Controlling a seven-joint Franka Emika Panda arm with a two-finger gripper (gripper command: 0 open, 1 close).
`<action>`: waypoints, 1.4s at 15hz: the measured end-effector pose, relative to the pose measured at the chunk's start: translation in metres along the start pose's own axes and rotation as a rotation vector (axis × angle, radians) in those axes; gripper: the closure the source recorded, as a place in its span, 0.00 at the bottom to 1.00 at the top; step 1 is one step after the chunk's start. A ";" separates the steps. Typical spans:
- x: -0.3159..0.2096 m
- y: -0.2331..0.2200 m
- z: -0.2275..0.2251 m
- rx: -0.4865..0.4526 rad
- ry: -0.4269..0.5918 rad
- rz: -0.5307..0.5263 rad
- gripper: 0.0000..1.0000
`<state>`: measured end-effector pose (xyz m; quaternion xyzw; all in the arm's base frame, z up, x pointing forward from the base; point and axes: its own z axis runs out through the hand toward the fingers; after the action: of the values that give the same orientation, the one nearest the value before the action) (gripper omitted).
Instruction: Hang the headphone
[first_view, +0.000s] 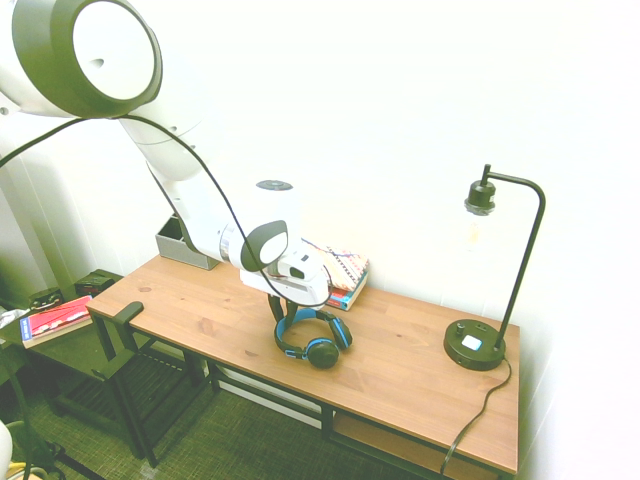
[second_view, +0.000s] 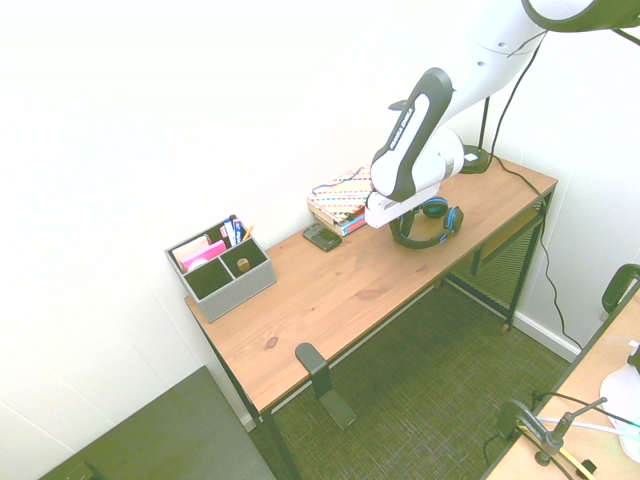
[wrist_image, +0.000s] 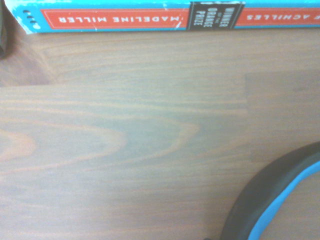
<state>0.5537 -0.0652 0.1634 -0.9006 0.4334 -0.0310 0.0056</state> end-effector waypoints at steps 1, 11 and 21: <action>0.000 0.000 0.000 0.000 0.000 -0.001 1.00; -0.003 0.018 -0.172 0.012 -0.096 -0.006 1.00; -0.282 0.002 -0.185 0.008 -0.129 -0.156 1.00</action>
<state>0.3658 0.1567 0.3338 -0.9317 0.3608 0.0248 0.0348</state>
